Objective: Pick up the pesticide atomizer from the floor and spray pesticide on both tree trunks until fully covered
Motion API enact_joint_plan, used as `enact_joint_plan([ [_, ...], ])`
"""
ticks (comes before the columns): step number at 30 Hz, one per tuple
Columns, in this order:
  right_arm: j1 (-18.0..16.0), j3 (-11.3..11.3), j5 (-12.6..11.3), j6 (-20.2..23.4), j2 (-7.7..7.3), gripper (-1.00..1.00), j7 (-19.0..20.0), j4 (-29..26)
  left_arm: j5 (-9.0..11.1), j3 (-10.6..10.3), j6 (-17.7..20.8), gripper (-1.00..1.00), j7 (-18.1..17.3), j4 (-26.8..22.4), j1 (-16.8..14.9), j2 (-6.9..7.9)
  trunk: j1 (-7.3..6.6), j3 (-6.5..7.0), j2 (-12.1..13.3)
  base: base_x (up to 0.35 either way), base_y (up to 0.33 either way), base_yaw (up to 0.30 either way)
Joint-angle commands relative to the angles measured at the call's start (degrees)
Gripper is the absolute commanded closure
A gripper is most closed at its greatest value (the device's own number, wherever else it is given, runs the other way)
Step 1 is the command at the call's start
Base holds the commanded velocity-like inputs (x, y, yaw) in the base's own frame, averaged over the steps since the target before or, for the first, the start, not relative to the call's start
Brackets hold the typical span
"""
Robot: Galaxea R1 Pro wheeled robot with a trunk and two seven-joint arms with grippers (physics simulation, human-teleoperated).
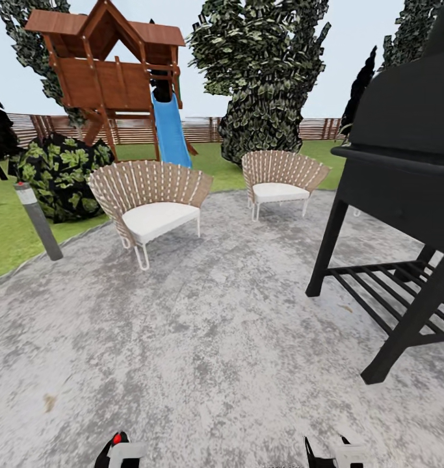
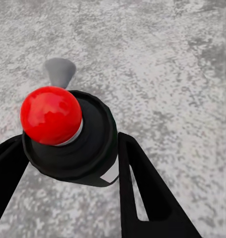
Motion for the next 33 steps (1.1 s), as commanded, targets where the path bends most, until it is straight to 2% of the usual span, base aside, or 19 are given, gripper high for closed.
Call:
enact_joint_plan([
  [1, 0.0, 0.0, 0.0, 0.0, 0.0, -1.0, 0.0, 0.0, -0.01, 0.0, 0.0, 1.0, 0.0, -0.01, 0.0, 0.02, 0.0, 0.0, 0.0, -0.001, 0.001, -0.261],
  [11, 0.0, 0.0, 0.0, 0.0, 0.0, -1.0, 0.0, 0.0, -0.01, -0.01, 0.0, 1.0, 0.0, -0.01, 0.08, 0.02, 0.0, 0.0, 0.0, 0.0, 0.0, -0.262],
  [25, 0.0, 0.0, 0.0, 0.0, 0.0, -1.0, 0.0, -0.01, -0.01, -0.02, 0.0, 1.0, 0.0, -0.01, 0.08, -0.03, -3.08, 2.51, 5.61, 0.0, 0.0, -0.262],
  [33, 0.0, 0.0, 0.0, 0.0, 0.0, -1.0, 0.0, 0.0, 0.06, -0.02, 0.0, 1.0, 0.0, -0.01, 0.08, -0.01, -3.08, 2.51, 5.61, 0.0, 0.0, -0.262],
])
